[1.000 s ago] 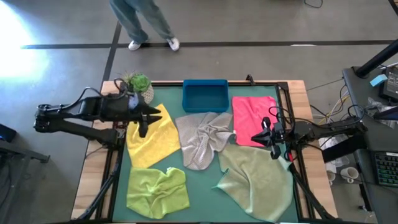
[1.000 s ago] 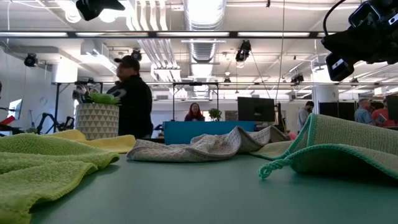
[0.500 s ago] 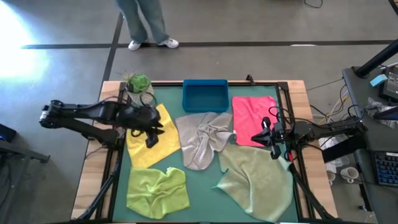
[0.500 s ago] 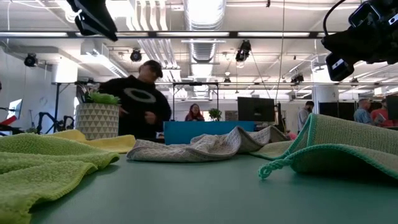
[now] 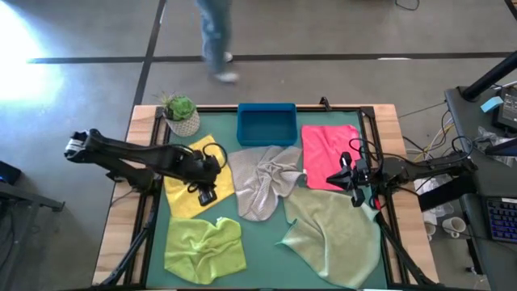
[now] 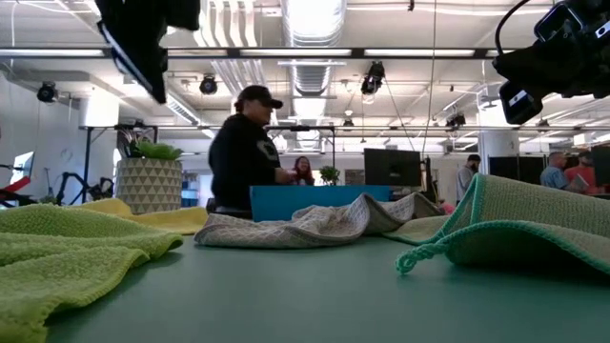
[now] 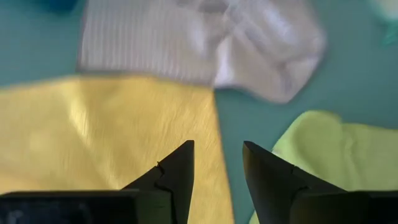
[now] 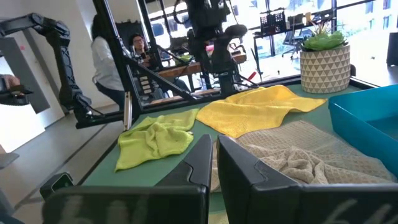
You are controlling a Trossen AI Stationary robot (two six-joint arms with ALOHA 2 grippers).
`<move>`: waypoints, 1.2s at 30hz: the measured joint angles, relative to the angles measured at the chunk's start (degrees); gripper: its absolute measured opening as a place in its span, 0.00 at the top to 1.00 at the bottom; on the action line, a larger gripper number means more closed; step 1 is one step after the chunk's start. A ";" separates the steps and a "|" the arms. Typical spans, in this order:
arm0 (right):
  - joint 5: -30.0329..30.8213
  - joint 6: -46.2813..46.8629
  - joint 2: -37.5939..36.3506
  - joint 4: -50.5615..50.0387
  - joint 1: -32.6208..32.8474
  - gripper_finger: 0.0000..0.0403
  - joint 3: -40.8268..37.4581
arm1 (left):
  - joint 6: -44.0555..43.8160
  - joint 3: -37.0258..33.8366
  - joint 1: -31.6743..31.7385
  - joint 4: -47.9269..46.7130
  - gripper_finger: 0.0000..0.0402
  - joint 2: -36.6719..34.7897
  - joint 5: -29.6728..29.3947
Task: Fold microfiber towels
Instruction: Fold the yellow microfiber cloth
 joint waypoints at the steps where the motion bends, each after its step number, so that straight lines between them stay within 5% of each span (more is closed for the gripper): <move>1: 0.00 0.02 0.01 0.02 0.02 0.96 0.00 | -1.32 -0.01 -0.21 -1.35 0.70 0.75 0.00; 18: 0.00 0.00 0.01 0.02 0.02 0.96 -0.01 | -19.16 -0.46 -9.92 -10.83 0.70 10.99 5.37; 36: 0.00 0.00 0.02 0.01 0.00 0.96 -0.01 | -35.87 -4.36 -15.92 -10.47 0.70 18.95 11.41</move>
